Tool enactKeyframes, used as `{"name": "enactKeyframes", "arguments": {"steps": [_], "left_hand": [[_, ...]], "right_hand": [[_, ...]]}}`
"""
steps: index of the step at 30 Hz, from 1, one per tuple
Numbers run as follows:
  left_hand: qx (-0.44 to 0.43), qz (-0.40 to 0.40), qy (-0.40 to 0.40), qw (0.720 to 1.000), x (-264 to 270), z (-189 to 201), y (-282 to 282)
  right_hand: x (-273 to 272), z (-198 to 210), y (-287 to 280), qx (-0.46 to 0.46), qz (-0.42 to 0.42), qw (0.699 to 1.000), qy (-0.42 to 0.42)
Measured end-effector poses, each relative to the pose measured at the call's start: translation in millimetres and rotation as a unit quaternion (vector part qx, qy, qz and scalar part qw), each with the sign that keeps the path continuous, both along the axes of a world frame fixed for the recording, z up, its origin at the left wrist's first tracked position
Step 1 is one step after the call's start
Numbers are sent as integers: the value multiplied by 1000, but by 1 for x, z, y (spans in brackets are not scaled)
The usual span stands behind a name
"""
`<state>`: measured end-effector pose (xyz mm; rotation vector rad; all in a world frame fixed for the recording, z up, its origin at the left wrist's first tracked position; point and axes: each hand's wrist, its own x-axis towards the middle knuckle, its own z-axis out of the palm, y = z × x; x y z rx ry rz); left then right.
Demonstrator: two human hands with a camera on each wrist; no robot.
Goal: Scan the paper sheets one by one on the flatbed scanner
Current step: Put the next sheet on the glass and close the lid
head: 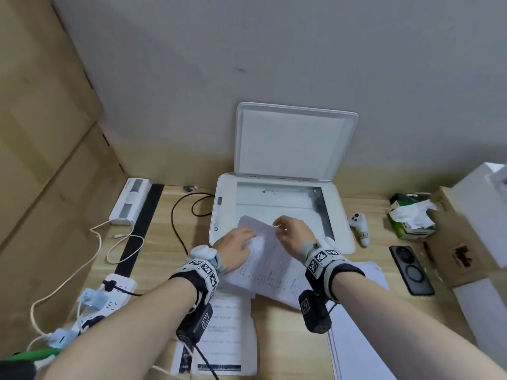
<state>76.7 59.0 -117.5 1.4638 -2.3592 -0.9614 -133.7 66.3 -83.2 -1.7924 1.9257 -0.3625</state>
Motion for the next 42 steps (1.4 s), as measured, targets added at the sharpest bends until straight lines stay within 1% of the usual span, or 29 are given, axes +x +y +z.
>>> {"name": "enactKeyframes", "arguments": {"steps": [3,5,6,9,11,14,16,19,23,26,29,31,35,42], "left_hand": [[2,-71,-108,992,-5,-14,-3],[-6,-91,-180,979,-8,-19,-2],[-7,-91,-203,975,-12,-18,-5],[22,-74,-236,969,-25,-7,-19],[45,-50,-253,965,-35,-2,-34],[53,-23,-271,961,-44,-6,-50],[42,-20,-288,956,-50,-14,-60],[10,-16,-298,954,-54,-22,-69],[-12,14,-292,956,-66,-28,-80],[-53,40,-301,951,-73,-36,-92],[-93,45,-311,945,-74,-44,-99],[-93,43,-308,946,-76,-50,-101],[-123,67,-288,947,-73,-54,-99],[-120,63,-273,952,-68,-53,-88]], "right_hand": [[-1,-4,-2,7,39,999,0],[-6,-9,-1,19,55,998,12],[-11,-13,-3,26,55,998,24],[-31,-26,-10,62,28,996,49],[-49,-32,-19,67,12,995,70],[-72,-40,-27,52,28,992,109],[-86,-47,-34,42,43,988,139],[-94,-55,-40,30,51,982,178],[-102,-66,-62,52,72,978,188],[-109,-75,-76,51,65,981,176],[-106,-77,-76,30,43,986,160],[-105,-81,-75,25,33,987,157],[-104,-81,-76,13,30,987,159],[-99,-80,-64,11,28,987,157]]}}
